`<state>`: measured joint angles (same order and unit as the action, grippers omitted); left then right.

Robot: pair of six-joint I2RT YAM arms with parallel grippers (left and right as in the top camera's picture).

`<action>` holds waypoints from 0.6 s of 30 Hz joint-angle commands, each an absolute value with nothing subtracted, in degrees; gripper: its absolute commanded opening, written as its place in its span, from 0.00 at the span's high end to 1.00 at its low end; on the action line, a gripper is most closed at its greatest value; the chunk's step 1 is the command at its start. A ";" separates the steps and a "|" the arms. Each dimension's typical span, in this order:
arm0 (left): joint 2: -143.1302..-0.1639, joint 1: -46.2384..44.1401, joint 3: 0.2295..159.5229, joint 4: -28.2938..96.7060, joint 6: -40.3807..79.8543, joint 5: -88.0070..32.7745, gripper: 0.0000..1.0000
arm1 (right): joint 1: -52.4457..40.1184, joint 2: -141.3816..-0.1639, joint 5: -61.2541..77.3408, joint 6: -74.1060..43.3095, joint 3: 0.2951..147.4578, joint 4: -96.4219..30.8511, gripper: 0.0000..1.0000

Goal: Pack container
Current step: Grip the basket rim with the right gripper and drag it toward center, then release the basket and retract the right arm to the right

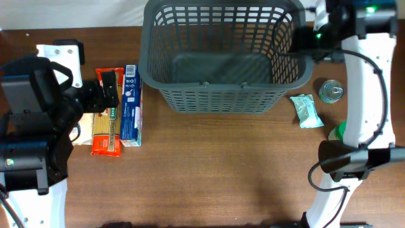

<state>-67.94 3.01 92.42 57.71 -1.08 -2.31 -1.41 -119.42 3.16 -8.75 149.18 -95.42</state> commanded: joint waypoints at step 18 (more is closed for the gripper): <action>-68.14 3.14 93.36 53.82 -1.78 -1.08 0.01 | -1.04 -86.21 -6.48 -7.97 161.93 -97.32 0.12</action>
